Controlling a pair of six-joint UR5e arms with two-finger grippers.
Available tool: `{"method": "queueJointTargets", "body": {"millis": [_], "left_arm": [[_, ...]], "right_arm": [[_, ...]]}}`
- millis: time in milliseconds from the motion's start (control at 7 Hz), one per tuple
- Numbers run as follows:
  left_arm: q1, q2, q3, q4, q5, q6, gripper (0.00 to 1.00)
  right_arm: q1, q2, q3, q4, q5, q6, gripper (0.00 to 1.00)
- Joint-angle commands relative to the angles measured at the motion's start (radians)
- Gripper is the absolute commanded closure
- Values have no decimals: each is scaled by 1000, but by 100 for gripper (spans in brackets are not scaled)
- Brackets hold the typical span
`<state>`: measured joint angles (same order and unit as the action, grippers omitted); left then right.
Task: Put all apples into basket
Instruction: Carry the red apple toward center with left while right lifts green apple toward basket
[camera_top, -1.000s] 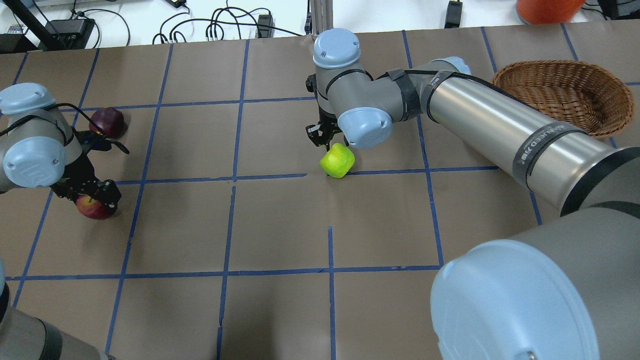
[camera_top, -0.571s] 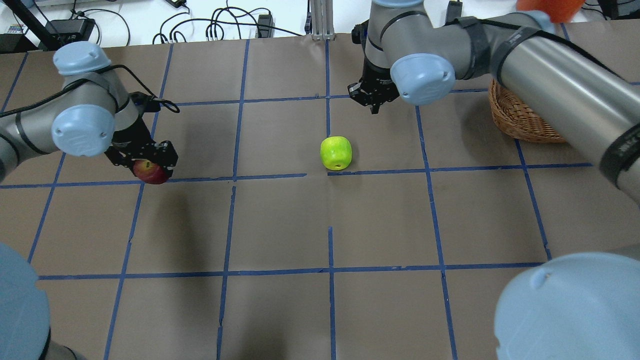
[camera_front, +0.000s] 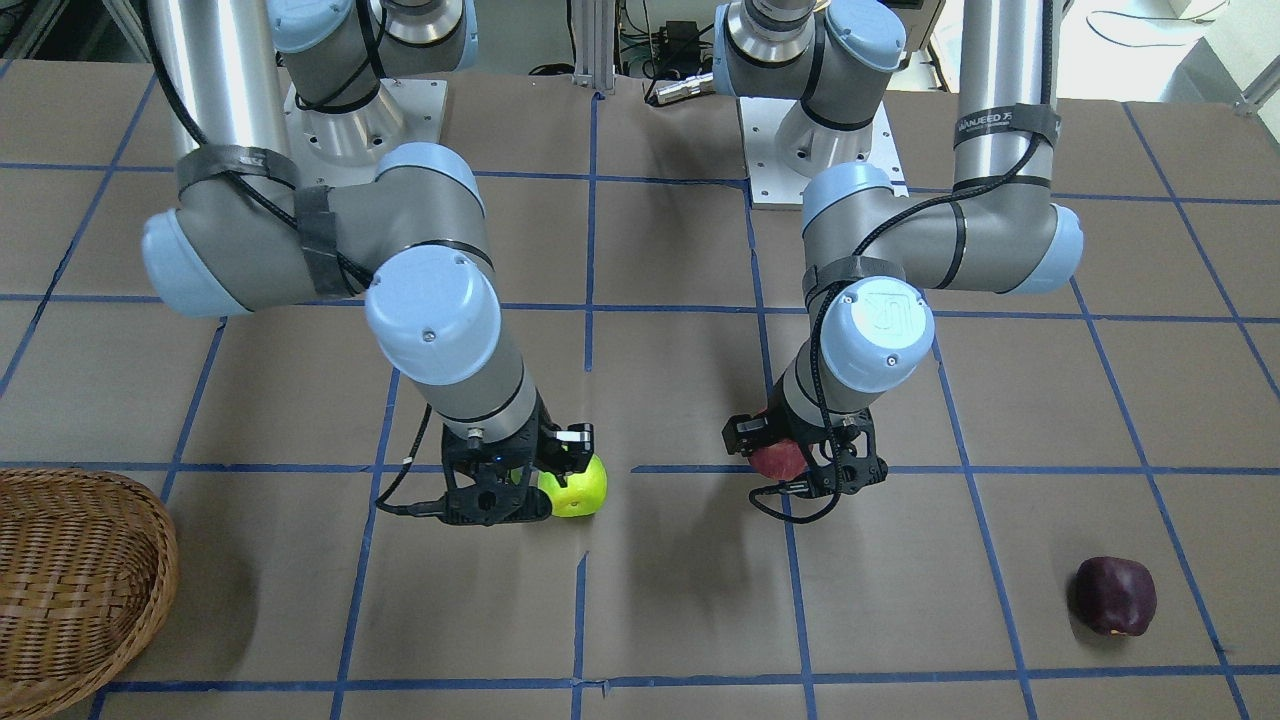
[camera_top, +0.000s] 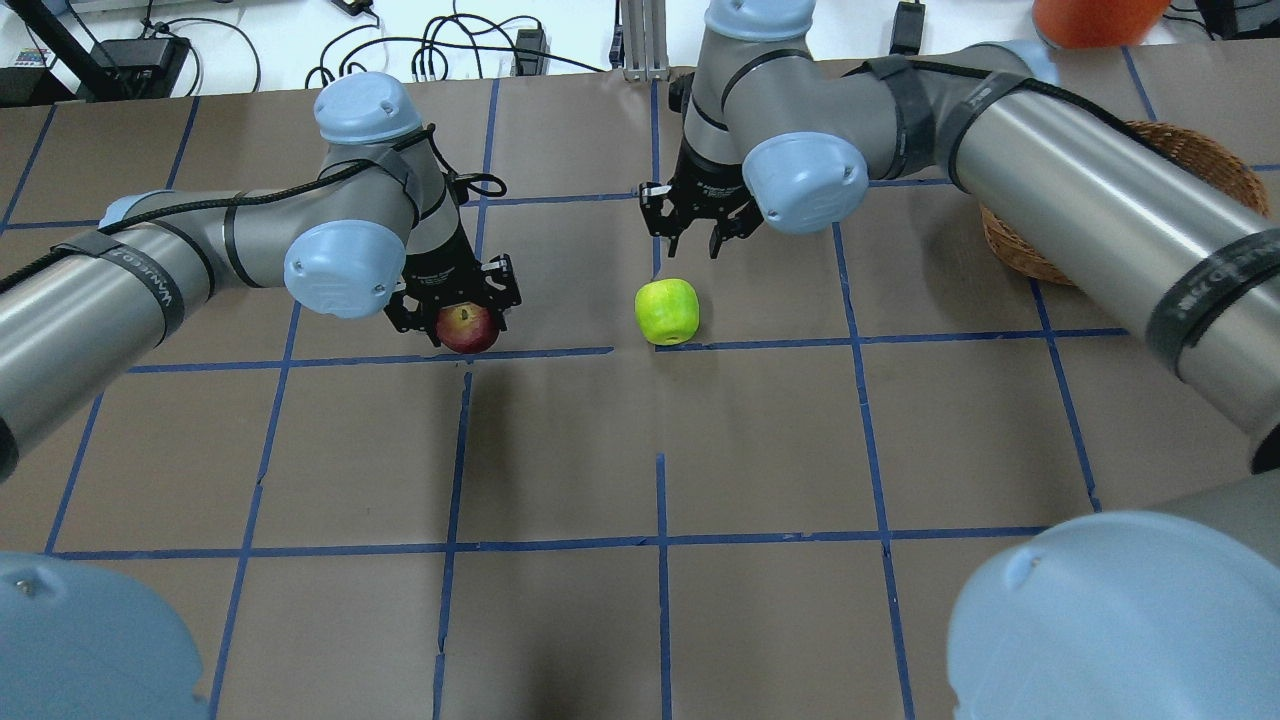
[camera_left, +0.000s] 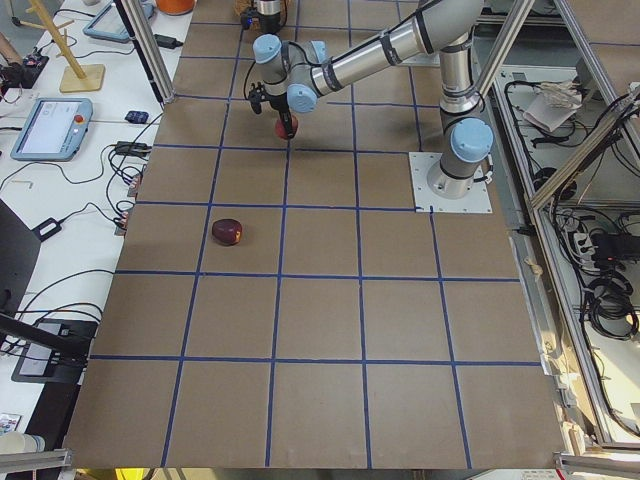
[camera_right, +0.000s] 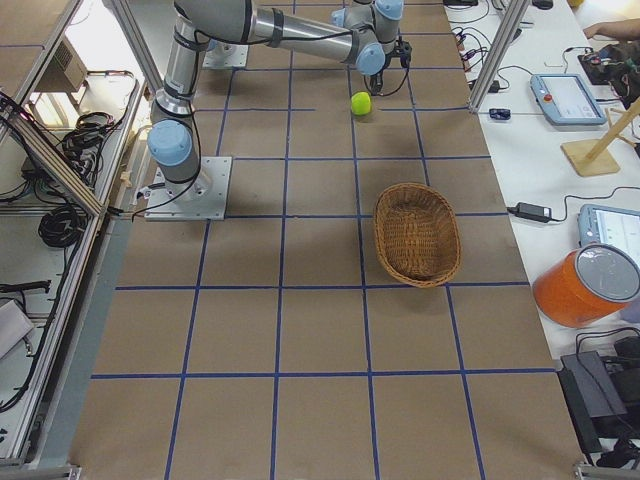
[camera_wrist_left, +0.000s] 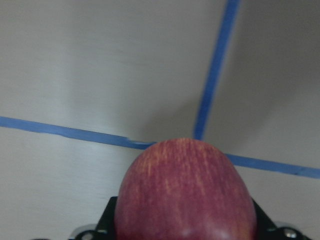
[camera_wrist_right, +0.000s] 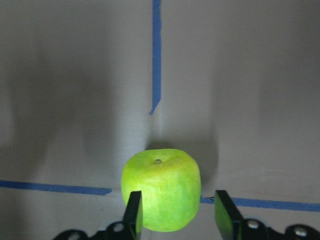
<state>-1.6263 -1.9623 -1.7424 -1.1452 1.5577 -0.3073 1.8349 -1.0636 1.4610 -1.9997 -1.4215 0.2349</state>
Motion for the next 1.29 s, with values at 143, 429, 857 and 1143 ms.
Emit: {"method": "queueJointTargets", "body": {"millis": [143,429,857,1143], "left_arm": [[-24,-12,4,18,-11,-58,63],[-24,-10,4,19,-10,-56,63],[-24,-12,4,19,-11,-53,63],[-35,-13,3,21,-13,-58,63]], "right_arm": [[40,27,22,-11,3,-43,0],[40,52,73,-78,-31,-52,0],[38,99,79,-139,-28,-60,14],[23,80,65,-136,-33,-69,100]]}}
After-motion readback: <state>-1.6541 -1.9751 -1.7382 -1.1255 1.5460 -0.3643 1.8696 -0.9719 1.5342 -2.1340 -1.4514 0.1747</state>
